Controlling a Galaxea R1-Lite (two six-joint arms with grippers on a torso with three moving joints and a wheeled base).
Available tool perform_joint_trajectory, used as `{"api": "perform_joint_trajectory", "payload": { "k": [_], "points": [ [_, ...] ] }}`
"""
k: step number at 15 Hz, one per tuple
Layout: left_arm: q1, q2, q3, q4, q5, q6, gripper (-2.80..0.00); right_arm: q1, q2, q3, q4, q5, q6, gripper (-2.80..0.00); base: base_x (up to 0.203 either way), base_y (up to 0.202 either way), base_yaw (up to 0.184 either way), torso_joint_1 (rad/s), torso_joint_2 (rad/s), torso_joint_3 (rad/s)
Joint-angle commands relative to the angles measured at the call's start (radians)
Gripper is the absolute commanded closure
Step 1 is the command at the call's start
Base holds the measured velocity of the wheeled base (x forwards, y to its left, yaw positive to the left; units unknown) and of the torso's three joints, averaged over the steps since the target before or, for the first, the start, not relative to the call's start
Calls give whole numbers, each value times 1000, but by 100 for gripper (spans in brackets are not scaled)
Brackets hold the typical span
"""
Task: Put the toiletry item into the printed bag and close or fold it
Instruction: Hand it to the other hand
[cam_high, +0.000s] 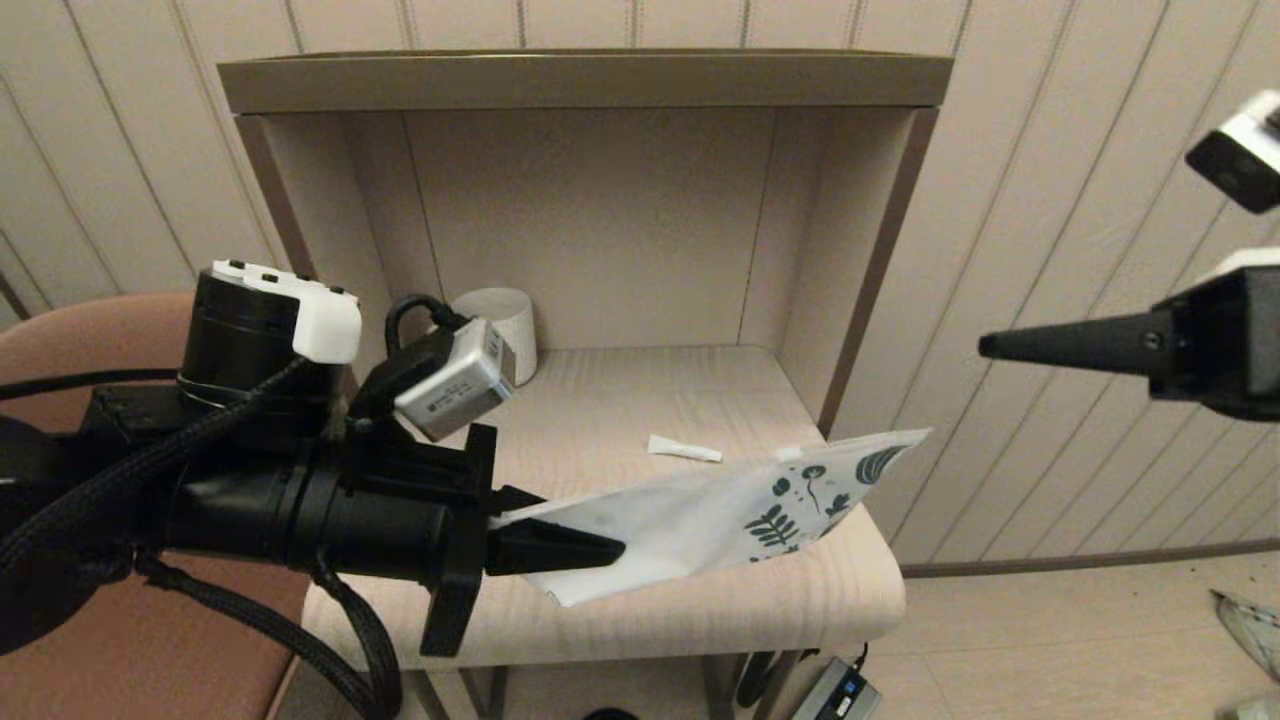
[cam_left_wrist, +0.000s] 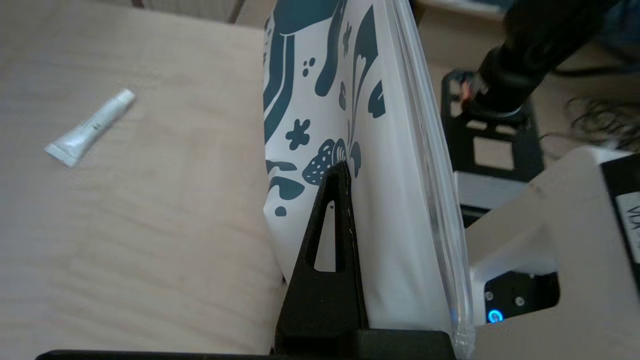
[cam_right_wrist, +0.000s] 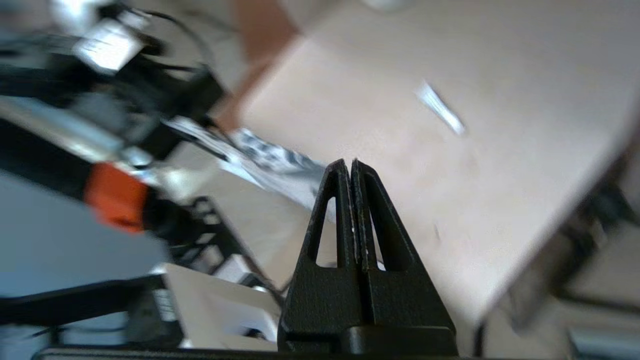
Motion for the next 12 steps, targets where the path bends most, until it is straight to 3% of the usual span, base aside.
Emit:
{"api": "perform_joint_trajectory", "payload": {
  "k": [1, 2, 5, 7, 9, 12],
  "points": [
    [57, 24, -42, 21, -71, -3, 0, -25, 130, -120, 49, 58, -19, 0, 0, 0, 0, 0, 0, 0],
    [78, 27, -62, 55, -111, -6, 0, -31, 136, -134, 68, 68, -55, -280, 0, 0, 0, 0, 0, 0],
    [115, 37, -97, 107, -173, -9, 0, -29, 119, -53, 74, 81, -163, -280, 0, 0, 0, 0, 0, 0],
    [118, 61, -106, 116, -187, -9, 0, -19, 121, 26, 75, 82, -317, -280, 0, 0, 0, 0, 0, 0],
    [118, 66, -106, 118, -192, -8, 0, 35, 117, 91, 72, 82, -417, -280, 0, 0, 0, 0, 0, 0],
    [116, 82, -107, 124, -212, -8, 0, 133, 111, 143, 71, 80, -474, -280, 0, 0, 0, 0, 0, 0]
  ]
}}
